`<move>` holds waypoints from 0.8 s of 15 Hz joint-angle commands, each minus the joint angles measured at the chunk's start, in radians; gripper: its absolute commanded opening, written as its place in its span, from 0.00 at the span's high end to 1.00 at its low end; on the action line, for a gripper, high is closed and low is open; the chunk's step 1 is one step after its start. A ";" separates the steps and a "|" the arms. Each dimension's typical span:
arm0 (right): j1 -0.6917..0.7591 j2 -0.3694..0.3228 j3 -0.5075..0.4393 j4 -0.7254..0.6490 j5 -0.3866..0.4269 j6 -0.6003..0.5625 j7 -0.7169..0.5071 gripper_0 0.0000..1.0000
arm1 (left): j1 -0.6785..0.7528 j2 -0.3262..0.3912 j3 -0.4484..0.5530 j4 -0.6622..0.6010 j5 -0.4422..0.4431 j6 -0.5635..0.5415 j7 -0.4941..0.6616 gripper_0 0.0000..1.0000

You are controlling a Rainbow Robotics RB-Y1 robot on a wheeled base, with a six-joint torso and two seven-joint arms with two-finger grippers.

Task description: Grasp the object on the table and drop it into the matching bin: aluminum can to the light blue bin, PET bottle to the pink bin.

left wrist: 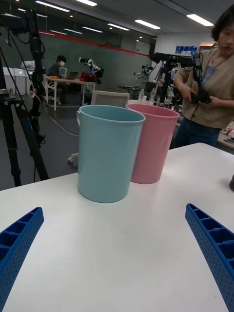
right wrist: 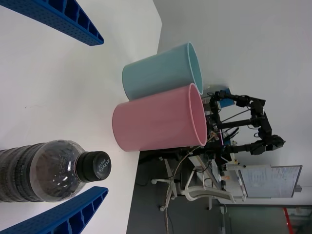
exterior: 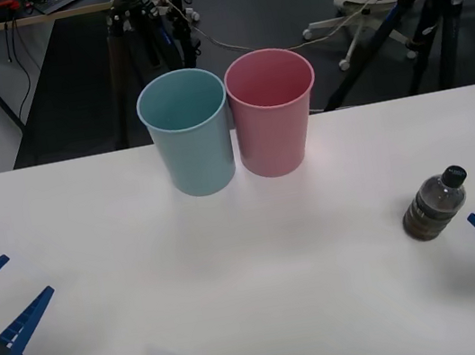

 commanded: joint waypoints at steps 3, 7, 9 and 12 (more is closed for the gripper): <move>0.021 0.024 0.002 -0.014 -0.009 -0.019 0.009 0.00 | 0.000 0.000 0.000 0.000 0.000 0.000 0.000 0.00; 0.068 0.016 0.007 -0.023 -0.049 -0.016 0.034 0.00 | 0.000 0.000 0.000 0.000 0.000 0.000 0.000 0.00; 0.100 0.016 0.007 -0.023 -0.078 0.005 0.089 0.00 | 0.000 0.000 0.000 0.000 0.000 0.000 0.000 0.00; 0.159 0.018 0.022 -0.042 -0.122 0.125 0.226 0.00 | 0.000 0.000 0.000 0.000 0.000 0.000 0.000 0.00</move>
